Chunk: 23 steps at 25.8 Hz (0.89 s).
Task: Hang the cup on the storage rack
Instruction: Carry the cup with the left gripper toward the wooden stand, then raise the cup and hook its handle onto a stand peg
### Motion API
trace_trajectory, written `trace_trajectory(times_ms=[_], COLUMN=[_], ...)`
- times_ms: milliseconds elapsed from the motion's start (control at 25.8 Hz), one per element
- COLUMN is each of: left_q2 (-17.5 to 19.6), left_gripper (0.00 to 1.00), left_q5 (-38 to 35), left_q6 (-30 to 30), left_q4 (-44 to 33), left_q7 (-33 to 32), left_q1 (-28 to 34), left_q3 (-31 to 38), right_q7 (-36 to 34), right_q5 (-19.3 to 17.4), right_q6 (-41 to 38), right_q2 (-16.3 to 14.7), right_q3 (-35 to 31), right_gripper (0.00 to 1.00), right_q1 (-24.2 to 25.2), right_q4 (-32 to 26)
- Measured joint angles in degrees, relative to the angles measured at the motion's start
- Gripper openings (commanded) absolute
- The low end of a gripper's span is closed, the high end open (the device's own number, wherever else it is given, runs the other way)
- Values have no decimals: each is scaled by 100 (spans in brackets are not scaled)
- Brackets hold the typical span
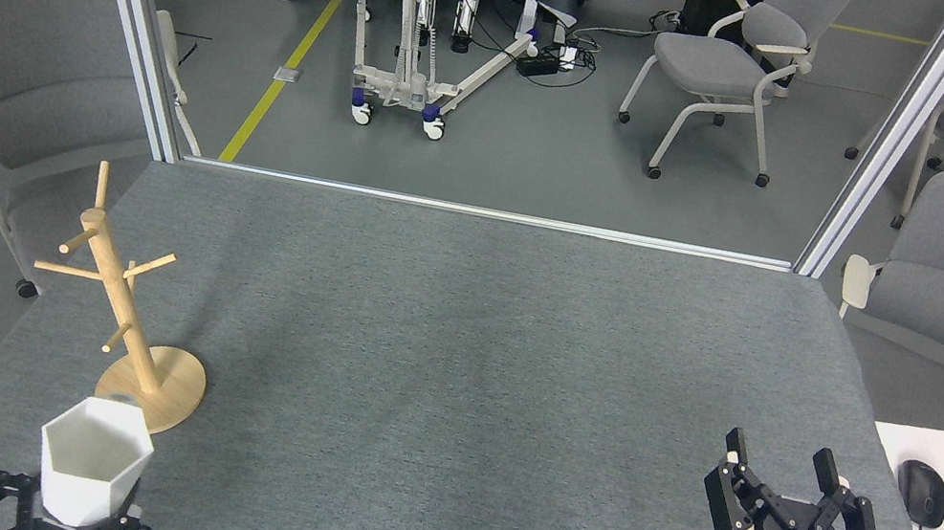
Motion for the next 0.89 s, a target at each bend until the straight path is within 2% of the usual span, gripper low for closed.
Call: trace_trajectory(times_ms=[155,271,620,775,891], left_q2=[-26,-23,153,225,270], left_gripper=[0,0,0,0,0], left_q5=[10,11,5,16,32], left_q6=[8,15,28,27,27], left_q4=[231,512,1839,2091,2185], left_q7=[-6,-56,-419,-459,-469], left_q1=[-189,-551,-2232,-2495,-2560], left_q3=[705,1006,1165,1189,1247], right_q7=[-110,-144,-431,-502,-233], right_q5=[207,234,30,24,16], right_q6=[55,190,279,288,292], right_q2=[6,-1,19,59,28], right_q3=[-43,-42,1,12,19], right_gripper=[99,99,100,99,100], right_q1=[259,218,42,30,13], right_q4=[6,9,142,168,175])
